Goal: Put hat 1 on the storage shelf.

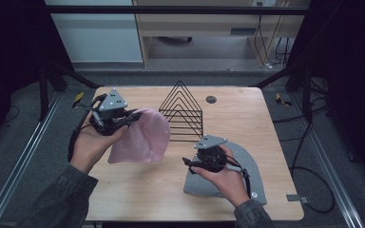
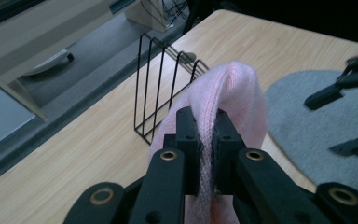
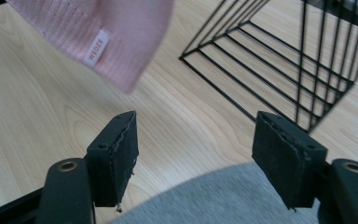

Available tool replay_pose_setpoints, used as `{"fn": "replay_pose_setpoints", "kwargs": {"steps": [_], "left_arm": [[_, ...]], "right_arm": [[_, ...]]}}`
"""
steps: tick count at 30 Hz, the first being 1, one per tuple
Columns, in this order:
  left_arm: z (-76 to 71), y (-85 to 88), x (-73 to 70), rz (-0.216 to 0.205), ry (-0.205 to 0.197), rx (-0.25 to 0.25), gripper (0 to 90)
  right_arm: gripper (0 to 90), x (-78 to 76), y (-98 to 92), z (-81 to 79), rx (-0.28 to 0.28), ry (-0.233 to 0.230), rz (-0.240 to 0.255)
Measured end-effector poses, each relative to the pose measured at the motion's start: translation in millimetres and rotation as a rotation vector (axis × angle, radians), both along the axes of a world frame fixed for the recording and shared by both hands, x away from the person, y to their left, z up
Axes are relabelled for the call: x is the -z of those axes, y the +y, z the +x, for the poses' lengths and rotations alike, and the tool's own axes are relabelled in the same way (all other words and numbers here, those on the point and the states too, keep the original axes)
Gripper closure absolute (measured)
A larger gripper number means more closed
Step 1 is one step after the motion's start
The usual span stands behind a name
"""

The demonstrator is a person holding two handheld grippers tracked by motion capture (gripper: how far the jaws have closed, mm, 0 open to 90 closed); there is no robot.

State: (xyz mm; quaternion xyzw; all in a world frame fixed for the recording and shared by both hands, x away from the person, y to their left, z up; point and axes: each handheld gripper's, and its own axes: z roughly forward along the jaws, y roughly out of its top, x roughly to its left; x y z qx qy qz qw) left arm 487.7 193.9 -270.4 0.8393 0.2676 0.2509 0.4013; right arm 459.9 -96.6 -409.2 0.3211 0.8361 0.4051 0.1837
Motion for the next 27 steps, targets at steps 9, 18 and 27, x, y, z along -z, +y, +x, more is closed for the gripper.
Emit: {"fn": "replay_pose_setpoints", "kwargs": {"steps": [9, 18, 27], "left_arm": [[-6.8, -13.9, -9.2, -0.014, -0.01, 0.052, 83.8], [-5.0, -17.5, -9.1, -0.069, 0.014, 0.065, 83.8], [-0.2, -10.5, -9.5, -0.073, 0.007, 0.057, 83.5]], "right_arm": [[39.4, -0.9, 18.0, 10.1, -0.05, 0.007, 0.023], [54.6, -4.8, 29.7, 22.7, -0.096, 0.028, 0.049], [81.7, -13.4, 31.5, 28.1, -0.146, 0.033, 0.078]]}}
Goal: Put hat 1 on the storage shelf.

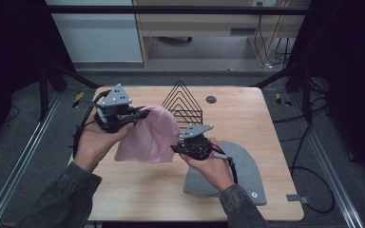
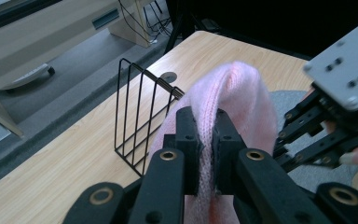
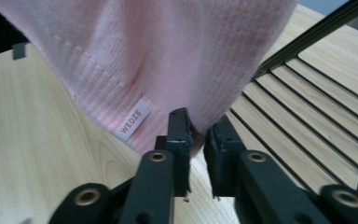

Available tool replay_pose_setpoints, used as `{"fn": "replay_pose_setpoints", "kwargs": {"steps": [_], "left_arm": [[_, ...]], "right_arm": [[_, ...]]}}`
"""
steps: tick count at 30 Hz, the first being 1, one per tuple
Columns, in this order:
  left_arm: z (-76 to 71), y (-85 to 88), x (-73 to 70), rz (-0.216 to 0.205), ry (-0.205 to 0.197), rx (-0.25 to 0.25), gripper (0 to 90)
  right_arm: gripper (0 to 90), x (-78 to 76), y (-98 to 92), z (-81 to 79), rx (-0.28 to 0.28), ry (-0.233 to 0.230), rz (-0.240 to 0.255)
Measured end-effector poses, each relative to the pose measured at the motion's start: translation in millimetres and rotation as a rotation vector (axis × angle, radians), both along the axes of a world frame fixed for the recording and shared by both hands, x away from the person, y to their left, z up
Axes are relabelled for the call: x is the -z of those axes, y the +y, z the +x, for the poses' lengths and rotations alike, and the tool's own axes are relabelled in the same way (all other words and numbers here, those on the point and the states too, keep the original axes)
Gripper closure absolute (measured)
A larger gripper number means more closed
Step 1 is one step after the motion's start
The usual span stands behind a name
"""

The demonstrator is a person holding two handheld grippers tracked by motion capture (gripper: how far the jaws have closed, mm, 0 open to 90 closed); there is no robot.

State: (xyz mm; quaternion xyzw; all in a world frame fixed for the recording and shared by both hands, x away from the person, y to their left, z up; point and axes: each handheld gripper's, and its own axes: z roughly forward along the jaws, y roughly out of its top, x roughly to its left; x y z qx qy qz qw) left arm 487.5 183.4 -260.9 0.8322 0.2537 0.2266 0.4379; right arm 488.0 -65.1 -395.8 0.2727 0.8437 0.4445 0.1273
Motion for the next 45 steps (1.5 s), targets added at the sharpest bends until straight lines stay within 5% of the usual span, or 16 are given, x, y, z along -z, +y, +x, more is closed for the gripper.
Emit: {"fn": "replay_pose_setpoints", "kwargs": {"steps": [6, 23, 32, 37, 45], "left_arm": [[9.4, 8.6, -3.4, -0.03, 0.021, 0.0, 83.3], [29.5, -8.0, -28.0, -0.075, -0.083, -0.039, 82.9], [60.9, -21.5, -50.0, -0.114, -0.15, -0.064, 82.7], [86.3, -25.7, -50.2, -0.129, -0.162, -0.081, 82.8], [118.3, -35.3, -44.8, -0.178, -0.159, -0.086, 82.7]], "right_arm": [[83.3, -20.7, -9.8, -2.6, -0.023, -0.019, -0.025], [84.2, -78.9, -43.1, 18.6, 0.013, -0.055, -0.013], [84.3, -116.2, -55.6, 46.8, 0.068, -0.116, -0.006], [84.3, -124.6, -63.7, 72.4, 0.124, -0.132, -0.009], [84.3, -117.3, -70.8, 102.5, 0.201, -0.153, 0.0]]}}
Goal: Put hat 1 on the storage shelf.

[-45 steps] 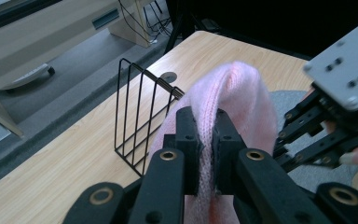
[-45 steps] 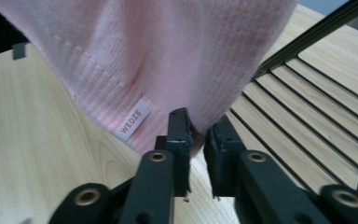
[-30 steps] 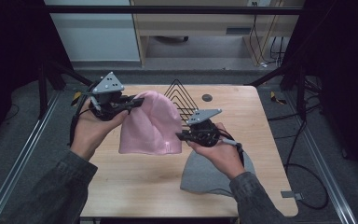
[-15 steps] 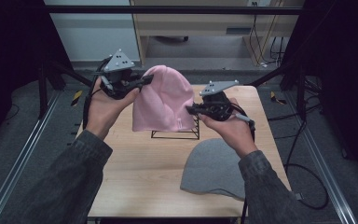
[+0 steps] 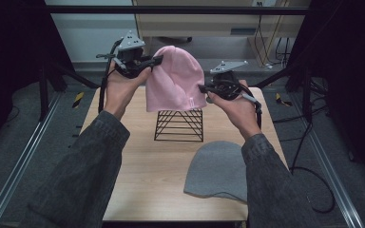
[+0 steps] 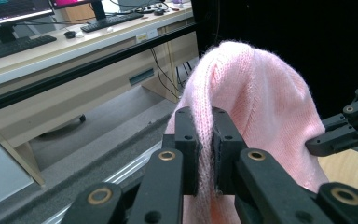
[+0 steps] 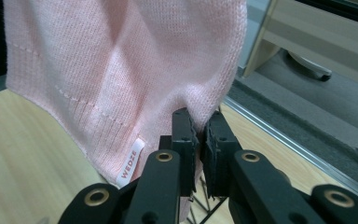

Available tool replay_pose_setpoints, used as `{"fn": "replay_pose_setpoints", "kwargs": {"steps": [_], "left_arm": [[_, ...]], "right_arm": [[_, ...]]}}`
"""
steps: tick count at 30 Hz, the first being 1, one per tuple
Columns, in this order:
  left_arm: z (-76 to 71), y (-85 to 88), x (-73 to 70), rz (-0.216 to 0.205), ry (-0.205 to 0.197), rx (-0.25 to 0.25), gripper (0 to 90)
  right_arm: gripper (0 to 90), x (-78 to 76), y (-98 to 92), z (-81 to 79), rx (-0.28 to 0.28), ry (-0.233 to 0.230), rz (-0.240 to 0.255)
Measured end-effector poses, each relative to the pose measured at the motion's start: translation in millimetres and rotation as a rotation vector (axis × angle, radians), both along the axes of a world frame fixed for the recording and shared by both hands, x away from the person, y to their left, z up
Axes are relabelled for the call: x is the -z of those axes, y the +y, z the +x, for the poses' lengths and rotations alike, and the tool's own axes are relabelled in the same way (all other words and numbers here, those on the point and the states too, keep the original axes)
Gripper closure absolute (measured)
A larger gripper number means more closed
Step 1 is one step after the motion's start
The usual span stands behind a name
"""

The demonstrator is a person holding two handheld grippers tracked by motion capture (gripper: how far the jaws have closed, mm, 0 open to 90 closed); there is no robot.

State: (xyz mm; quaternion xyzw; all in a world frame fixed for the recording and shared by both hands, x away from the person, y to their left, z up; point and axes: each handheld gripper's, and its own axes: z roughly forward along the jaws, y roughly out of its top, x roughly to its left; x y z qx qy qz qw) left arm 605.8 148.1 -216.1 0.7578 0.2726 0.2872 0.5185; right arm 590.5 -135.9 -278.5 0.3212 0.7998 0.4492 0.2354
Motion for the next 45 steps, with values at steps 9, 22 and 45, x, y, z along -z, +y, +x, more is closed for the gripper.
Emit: {"fn": "replay_pose_setpoints", "kwargs": {"steps": [9, 22, 45], "left_arm": [[23.6, -12.7, 8.1, 0.011, -0.036, -0.006, 82.7], [30.3, -18.2, 32.0, 0.01, 0.01, -0.007, 82.6], [16.7, -3.6, 61.2, -0.038, 0.035, 0.012, 80.5]], "right_arm": [[84.3, 9.5, -0.2, 15.2, 0.043, -0.014, 0.019], [84.3, 24.0, 2.9, 9.6, 0.039, -0.015, -0.036], [84.3, 49.6, 2.6, -15.3, -0.012, -0.019, 0.002]]}}
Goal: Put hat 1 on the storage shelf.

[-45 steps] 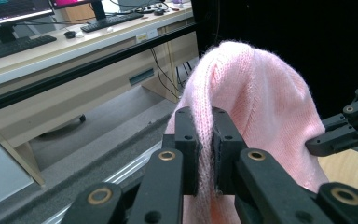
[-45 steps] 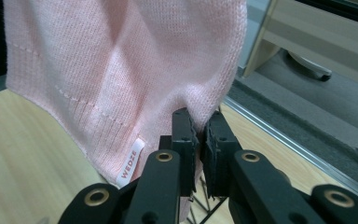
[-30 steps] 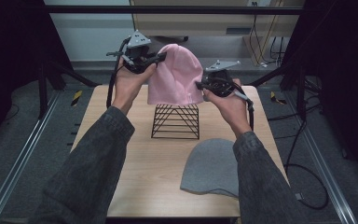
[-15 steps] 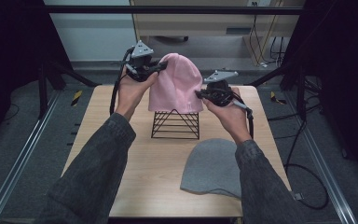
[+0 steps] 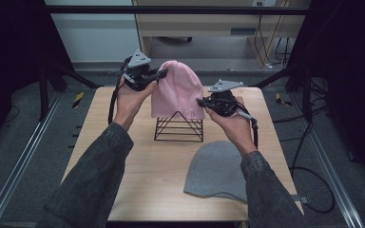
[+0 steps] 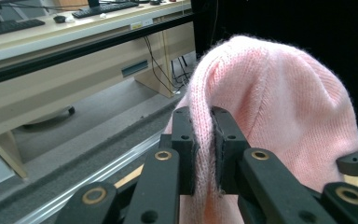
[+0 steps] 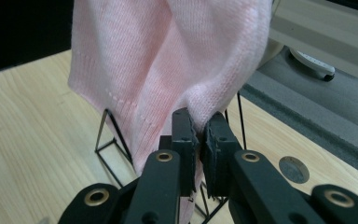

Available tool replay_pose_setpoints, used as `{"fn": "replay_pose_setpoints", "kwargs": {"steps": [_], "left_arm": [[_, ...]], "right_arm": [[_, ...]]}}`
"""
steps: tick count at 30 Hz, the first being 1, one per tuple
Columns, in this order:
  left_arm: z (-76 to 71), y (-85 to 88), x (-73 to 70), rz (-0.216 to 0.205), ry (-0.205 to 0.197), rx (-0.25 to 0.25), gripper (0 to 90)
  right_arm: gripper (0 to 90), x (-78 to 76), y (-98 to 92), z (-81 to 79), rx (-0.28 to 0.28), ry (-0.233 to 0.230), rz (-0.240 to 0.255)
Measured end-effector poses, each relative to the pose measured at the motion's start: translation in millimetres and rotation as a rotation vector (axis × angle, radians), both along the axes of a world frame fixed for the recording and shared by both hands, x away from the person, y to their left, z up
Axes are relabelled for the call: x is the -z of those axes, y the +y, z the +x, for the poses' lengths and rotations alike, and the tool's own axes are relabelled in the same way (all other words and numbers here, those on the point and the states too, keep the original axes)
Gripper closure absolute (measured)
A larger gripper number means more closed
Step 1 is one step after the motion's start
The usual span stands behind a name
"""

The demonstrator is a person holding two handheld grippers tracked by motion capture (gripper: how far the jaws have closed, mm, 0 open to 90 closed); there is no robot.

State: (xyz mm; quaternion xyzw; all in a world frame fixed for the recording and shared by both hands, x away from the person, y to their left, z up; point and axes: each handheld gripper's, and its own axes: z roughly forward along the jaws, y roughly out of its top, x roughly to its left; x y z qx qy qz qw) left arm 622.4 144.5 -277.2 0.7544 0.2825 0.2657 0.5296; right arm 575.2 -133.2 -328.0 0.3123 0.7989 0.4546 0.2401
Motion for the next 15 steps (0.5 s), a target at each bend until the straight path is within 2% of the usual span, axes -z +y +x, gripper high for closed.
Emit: {"fn": "replay_pose_setpoints", "kwargs": {"steps": [8, 12, 15], "left_arm": [[-5.5, 0.2, 8.2, -0.005, 0.013, 0.008, 80.0], [-7.9, -3.1, 11.6, 0.011, 0.01, 0.014, 80.0], [-9.9, -6.3, 19.0, 0.024, 0.019, 0.02, 79.8]], "right_arm": [[84.3, 9.3, -3.3, -1.5, 0.0, 0.012, -0.005], [84.3, 14.0, -5.0, -1.4, 0.003, 0.022, -0.016], [84.3, 24.8, -6.9, -0.5, 0.007, 0.044, -0.035]]}}
